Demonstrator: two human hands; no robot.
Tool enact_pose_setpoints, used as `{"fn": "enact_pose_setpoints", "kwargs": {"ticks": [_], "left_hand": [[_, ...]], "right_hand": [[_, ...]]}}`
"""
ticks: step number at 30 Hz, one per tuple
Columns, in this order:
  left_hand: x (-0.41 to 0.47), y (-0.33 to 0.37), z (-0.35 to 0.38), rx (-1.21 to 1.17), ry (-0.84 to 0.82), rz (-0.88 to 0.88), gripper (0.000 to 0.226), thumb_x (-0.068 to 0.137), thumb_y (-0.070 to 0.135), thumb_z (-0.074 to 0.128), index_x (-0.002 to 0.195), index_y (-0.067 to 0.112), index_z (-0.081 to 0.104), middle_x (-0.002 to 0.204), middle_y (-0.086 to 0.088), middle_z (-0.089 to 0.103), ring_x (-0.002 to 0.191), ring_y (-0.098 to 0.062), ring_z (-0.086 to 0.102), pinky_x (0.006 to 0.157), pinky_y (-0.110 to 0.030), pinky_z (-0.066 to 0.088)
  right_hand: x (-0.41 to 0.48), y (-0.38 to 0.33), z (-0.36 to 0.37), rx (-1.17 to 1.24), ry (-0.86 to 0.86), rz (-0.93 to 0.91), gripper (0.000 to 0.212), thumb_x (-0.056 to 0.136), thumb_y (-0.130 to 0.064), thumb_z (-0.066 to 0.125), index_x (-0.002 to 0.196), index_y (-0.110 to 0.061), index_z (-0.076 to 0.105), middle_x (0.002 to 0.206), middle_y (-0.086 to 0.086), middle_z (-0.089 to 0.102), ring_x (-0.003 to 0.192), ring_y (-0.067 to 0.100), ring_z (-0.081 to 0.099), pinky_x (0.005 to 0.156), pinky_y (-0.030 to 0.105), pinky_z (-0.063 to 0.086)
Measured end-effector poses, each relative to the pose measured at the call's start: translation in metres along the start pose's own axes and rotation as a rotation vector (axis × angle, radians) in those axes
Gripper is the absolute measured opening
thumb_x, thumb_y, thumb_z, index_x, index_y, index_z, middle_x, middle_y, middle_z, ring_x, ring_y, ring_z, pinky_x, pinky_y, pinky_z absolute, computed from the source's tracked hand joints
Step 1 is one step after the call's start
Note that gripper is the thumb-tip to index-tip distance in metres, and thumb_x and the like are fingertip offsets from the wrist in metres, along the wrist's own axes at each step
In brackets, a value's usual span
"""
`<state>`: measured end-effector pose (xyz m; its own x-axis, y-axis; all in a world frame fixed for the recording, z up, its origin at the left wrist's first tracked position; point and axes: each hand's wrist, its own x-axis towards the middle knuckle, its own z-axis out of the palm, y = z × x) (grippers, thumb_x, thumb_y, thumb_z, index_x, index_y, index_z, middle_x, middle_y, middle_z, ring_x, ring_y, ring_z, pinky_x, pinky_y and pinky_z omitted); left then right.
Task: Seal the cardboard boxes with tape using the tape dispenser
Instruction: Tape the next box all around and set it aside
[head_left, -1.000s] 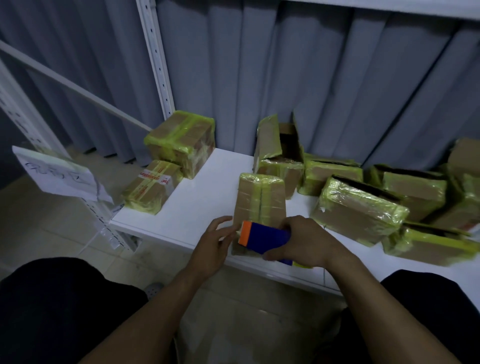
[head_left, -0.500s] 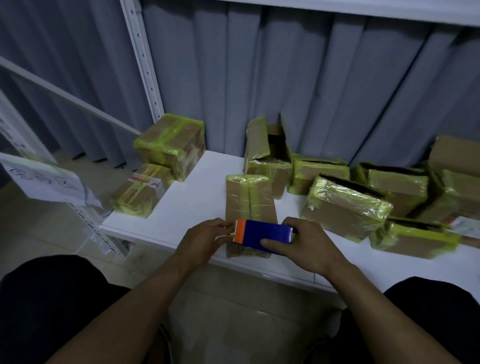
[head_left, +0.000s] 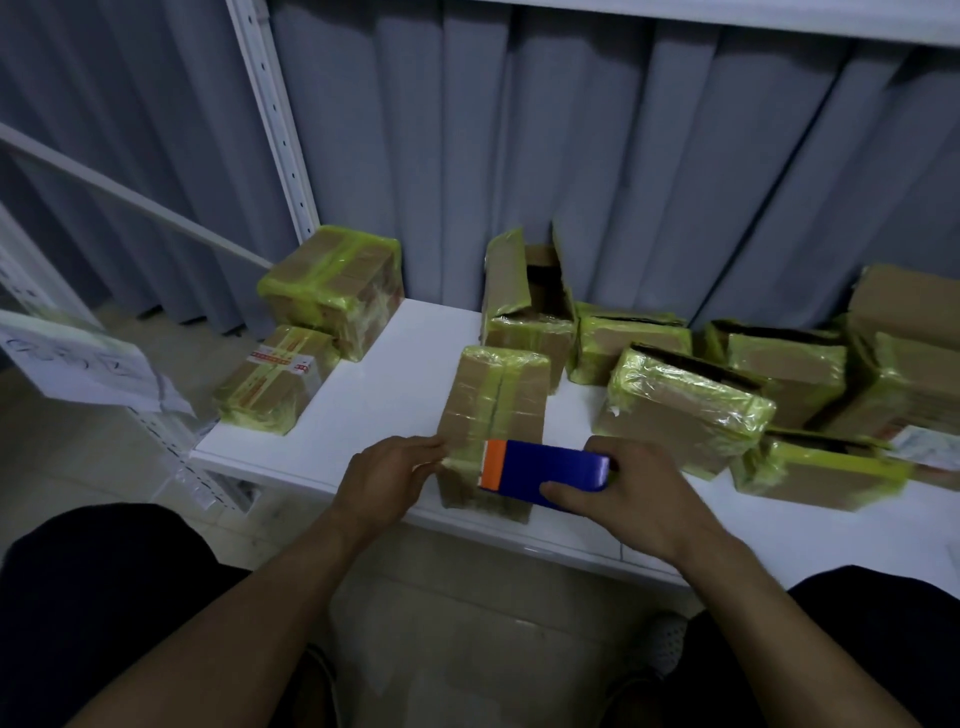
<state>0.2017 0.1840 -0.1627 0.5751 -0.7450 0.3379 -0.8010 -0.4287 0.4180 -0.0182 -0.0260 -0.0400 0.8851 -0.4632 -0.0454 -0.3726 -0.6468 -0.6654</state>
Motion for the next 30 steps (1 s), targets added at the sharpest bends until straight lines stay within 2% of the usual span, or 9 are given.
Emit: {"fn": "enact_pose_setpoints", "kwargs": {"ticks": [3, 7, 10, 13, 15, 17, 19, 23, 30], "left_hand": [[0.000, 0.003, -0.002, 0.026, -0.049, 0.007, 0.031, 0.089, 0.029, 0.074, 0.120, 0.029, 0.072, 0.123, 0.011, 0.069, 0.110, -0.012, 0.066, 0.099, -0.029, 0.050], [-0.003, 0.011, -0.005, 0.036, -0.093, 0.009, 0.041, 0.091, 0.018, 0.071, 0.129, 0.031, 0.064, 0.126, 0.006, 0.067, 0.113, -0.016, 0.064, 0.094, -0.032, 0.054], [-0.007, 0.015, -0.008, 0.136, -0.126, 0.074, 0.063, 0.086, 0.006, 0.073, 0.135, 0.042, 0.056, 0.132, 0.003, 0.061, 0.117, -0.018, 0.060, 0.090, -0.030, 0.054], [-0.007, 0.020, -0.010, 0.222, -0.141, 0.096, 0.070, 0.075, 0.004, 0.081, 0.129, 0.043, 0.062, 0.131, -0.001, 0.062, 0.117, -0.024, 0.061, 0.083, -0.033, 0.057], [-0.006, 0.024, -0.010, 0.241, -0.125, 0.090, 0.058, 0.073, 0.016, 0.083, 0.123, 0.039, 0.067, 0.128, -0.001, 0.064, 0.116, -0.024, 0.062, 0.081, -0.038, 0.060], [-0.005, 0.027, -0.011, 0.191, -0.071, 0.071, 0.039, 0.081, 0.044, 0.076, 0.118, 0.038, 0.070, 0.131, 0.006, 0.063, 0.119, -0.018, 0.058, 0.085, -0.037, 0.058], [-0.002, 0.028, -0.006, 0.152, -0.037, 0.112, 0.037, 0.085, 0.055, 0.069, 0.117, 0.037, 0.071, 0.136, 0.010, 0.059, 0.124, -0.014, 0.053, 0.090, -0.035, 0.054], [0.000, 0.023, 0.009, 0.073, -0.069, 0.223, 0.040, 0.082, 0.027, 0.079, 0.121, 0.029, 0.071, 0.128, 0.007, 0.066, 0.118, -0.015, 0.059, 0.092, -0.033, 0.055], [0.003, 0.023, 0.011, 0.083, -0.118, 0.138, 0.043, 0.080, 0.024, 0.082, 0.121, 0.031, 0.071, 0.124, 0.010, 0.067, 0.113, -0.009, 0.060, 0.091, -0.016, 0.041]], "right_hand": [[-0.003, 0.006, -0.010, -0.015, 0.034, 0.004, 0.036, 0.074, -0.059, 0.082, 0.081, -0.028, 0.065, 0.073, -0.008, 0.069, 0.067, 0.003, 0.064, 0.059, 0.023, 0.051], [-0.003, 0.008, 0.004, -0.019, 0.066, 0.047, 0.053, 0.066, -0.077, 0.075, 0.077, -0.027, 0.064, 0.070, -0.008, 0.067, 0.064, 0.005, 0.064, 0.058, 0.026, 0.053], [0.000, 0.011, 0.009, -0.027, 0.091, 0.055, 0.045, 0.072, -0.071, 0.076, 0.079, -0.028, 0.064, 0.071, -0.008, 0.067, 0.065, 0.005, 0.064, 0.057, 0.022, 0.051], [0.002, 0.010, 0.014, -0.071, 0.074, 0.069, 0.042, 0.076, -0.066, 0.077, 0.079, -0.027, 0.063, 0.073, -0.008, 0.066, 0.067, 0.006, 0.063, 0.056, 0.019, 0.045], [0.005, 0.009, 0.017, -0.095, 0.058, 0.090, 0.042, 0.077, -0.067, 0.076, 0.081, -0.028, 0.062, 0.075, -0.009, 0.065, 0.069, 0.006, 0.063, 0.057, 0.020, 0.045], [0.007, 0.010, 0.018, -0.098, 0.050, 0.104, 0.043, 0.076, -0.067, 0.076, 0.083, -0.027, 0.062, 0.076, -0.009, 0.066, 0.070, 0.007, 0.064, 0.059, 0.023, 0.051], [0.008, 0.011, 0.019, -0.105, 0.044, 0.108, 0.044, 0.076, -0.068, 0.075, 0.083, -0.027, 0.063, 0.076, -0.008, 0.066, 0.070, 0.007, 0.064, 0.060, 0.024, 0.054], [0.008, 0.011, 0.019, -0.100, 0.036, 0.118, 0.043, 0.077, -0.067, 0.075, 0.084, -0.027, 0.063, 0.076, -0.009, 0.066, 0.070, 0.006, 0.064, 0.057, 0.019, 0.046], [0.008, 0.012, 0.021, -0.080, 0.028, 0.105, 0.042, 0.078, -0.067, 0.075, 0.082, -0.028, 0.062, 0.076, -0.008, 0.067, 0.070, 0.007, 0.065, 0.058, 0.019, 0.048]]}}
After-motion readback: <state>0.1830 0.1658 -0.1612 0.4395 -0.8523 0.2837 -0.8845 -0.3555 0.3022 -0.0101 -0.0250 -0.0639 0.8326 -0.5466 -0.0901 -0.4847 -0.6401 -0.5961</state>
